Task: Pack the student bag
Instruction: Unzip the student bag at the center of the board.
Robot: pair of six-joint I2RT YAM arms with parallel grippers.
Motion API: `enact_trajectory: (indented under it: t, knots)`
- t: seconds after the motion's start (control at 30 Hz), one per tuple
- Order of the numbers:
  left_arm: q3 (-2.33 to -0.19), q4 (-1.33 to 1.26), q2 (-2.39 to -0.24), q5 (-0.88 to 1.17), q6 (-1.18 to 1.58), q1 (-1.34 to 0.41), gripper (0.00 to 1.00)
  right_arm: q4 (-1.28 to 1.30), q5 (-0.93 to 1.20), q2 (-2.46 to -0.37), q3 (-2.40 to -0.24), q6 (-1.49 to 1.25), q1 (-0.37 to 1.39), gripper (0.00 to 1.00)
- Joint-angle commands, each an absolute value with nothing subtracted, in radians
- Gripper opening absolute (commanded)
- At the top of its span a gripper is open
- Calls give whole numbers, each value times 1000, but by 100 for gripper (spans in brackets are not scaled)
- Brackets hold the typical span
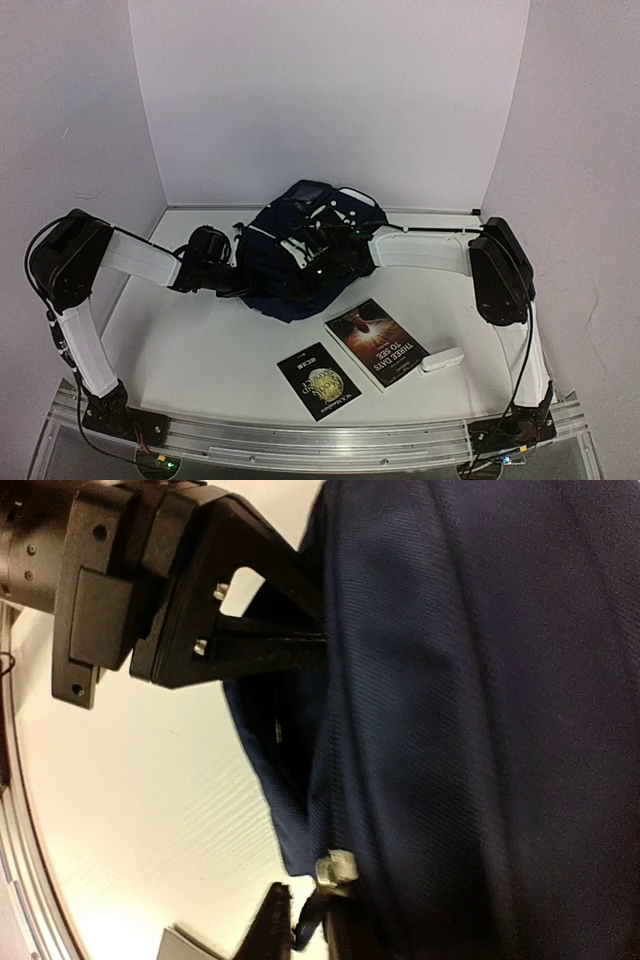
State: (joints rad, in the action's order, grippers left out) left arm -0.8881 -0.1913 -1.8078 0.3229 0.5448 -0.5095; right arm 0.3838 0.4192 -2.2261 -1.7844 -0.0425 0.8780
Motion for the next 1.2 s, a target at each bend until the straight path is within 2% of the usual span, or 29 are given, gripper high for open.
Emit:
enact_trajectory:
  t: [0.0,0.1,0.23,0.37,0.6,1.17]
  knots:
    - [-828,-248,-1671,309,548,-543,19,295,467,-2187,-1800,-67,908,29]
    - [-791,-254,-1599,305,530,-543,34,296,480,-2129,-1743,-48,898,44]
    - [-778,-249,-1536,337,501,-551,41,298,498,-2037,-1681,-23,868,47]
    - [-800,-236,-1518,342,469,-575,43,300,509,-1962,-1635,-15,817,50]
    - [-857,-188,-1542,322,431,-606,46,304,492,-1921,-1580,-11,711,49]
    - [-1071,80,-1731,275,333,-699,48,320,415,-2000,-1548,36,709,48]
